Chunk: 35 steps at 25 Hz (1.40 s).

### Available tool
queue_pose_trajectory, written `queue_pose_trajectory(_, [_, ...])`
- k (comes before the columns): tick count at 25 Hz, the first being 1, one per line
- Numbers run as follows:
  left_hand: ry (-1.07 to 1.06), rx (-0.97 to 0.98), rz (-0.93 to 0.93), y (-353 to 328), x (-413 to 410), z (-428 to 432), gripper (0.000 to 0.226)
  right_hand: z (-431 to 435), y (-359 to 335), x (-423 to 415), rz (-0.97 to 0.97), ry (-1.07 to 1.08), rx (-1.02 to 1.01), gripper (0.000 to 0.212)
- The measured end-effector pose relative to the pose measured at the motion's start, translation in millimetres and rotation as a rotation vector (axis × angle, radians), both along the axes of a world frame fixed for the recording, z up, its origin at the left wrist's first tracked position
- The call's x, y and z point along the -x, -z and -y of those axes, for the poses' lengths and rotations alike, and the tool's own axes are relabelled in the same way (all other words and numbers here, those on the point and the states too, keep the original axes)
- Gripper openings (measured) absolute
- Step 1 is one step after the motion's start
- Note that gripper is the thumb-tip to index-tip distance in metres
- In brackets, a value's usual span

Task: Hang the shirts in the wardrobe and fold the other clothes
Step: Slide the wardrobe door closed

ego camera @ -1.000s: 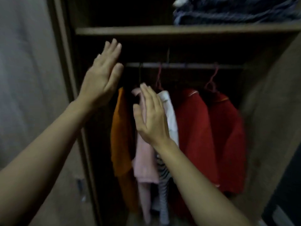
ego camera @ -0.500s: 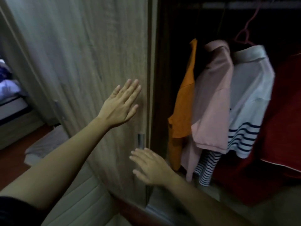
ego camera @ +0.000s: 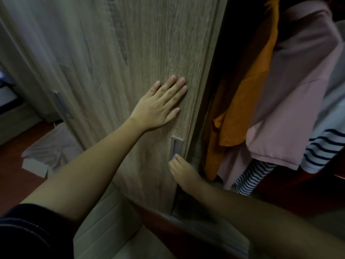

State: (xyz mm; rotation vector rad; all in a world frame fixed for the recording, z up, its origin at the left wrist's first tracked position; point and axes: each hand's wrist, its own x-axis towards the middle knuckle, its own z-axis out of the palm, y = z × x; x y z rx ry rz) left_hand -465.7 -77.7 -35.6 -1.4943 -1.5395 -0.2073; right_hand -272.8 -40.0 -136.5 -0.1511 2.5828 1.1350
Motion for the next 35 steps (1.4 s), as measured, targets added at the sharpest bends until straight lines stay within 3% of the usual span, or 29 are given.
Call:
queue_pose_trajectory(6, [0.044, -0.066, 0.020, 2, -4, -6, 0.065, -4, -6, 11, 0.064, -0.023, -0.274, 0.066])
queue_pose_trajectory(10, [0.026, -0.094, 0.012, 3, -8, -8, 0.066, -11, -9, 23, 0.091, -0.025, -0.238, 0.069])
queue_pose_trajectory(16, [0.037, -0.051, -0.031, -4, -18, -5, 0.067, -8, -21, 20, 0.043, 0.015, -0.097, 0.049])
queue_pose_trajectory(24, [0.164, -0.035, -0.168, -8, -71, -42, 0.067, -37, -10, -51, 0.003, 0.061, -0.062, 0.039])
queue_pose_trajectory(35, [0.354, -0.132, -0.151, -1, -239, -139, 0.071, -110, 2, -215, -0.098, 0.217, 0.043, 0.035])
